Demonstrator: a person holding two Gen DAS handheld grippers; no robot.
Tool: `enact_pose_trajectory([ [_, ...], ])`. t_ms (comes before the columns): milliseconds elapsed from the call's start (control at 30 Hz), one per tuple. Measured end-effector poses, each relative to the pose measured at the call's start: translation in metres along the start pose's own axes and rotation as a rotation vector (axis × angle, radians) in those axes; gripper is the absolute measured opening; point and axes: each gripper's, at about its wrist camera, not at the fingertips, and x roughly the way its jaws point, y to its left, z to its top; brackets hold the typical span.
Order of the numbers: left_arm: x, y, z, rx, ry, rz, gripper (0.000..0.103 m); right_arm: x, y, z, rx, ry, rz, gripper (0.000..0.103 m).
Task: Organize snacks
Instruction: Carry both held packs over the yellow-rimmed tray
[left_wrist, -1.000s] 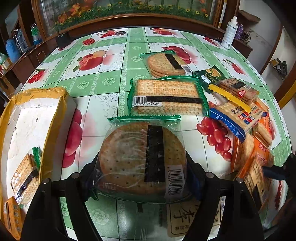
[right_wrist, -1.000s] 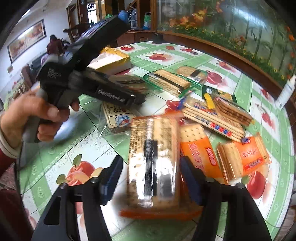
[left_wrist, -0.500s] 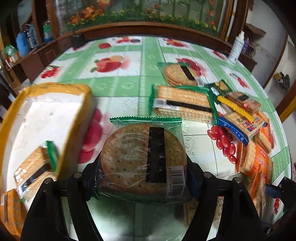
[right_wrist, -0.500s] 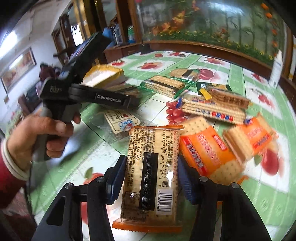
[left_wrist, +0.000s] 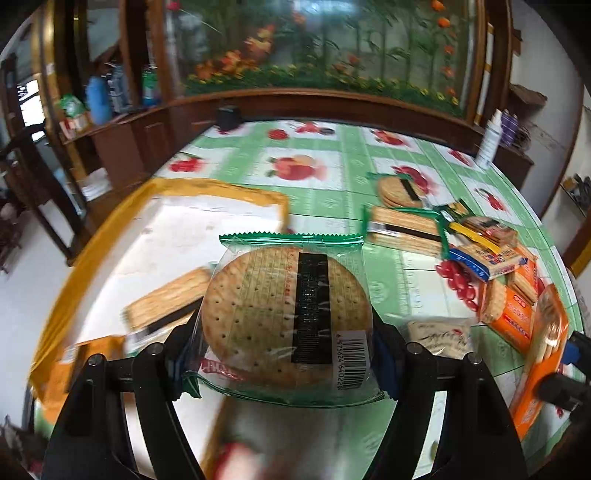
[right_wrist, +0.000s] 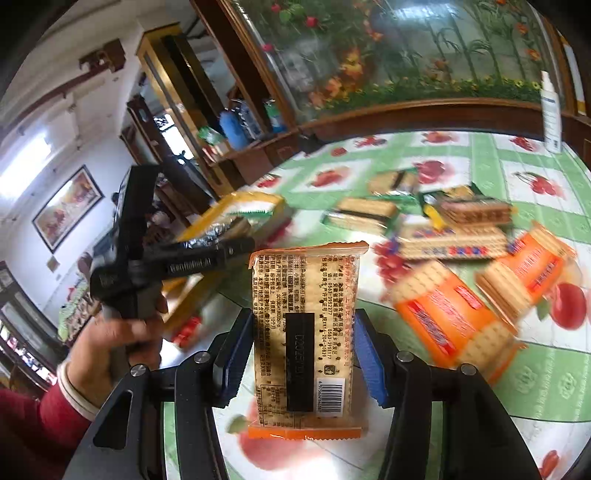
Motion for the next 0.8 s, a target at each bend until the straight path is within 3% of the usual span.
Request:
enact_pose_trajectory([
  [300, -0.032, 0.043, -0.007, -0.053, -0.062, 0.088, 0.076, 0.018, 0.036, 0.018, -0.020, -0.023, 0.111, 0.054],
  [800, -0.036, 0.098, -0.016, -0.153, -0.074, 0.161, 0.076, 0.063, 0.099, 0.051, -0.050, -0.031, 0.289, 0.054],
])
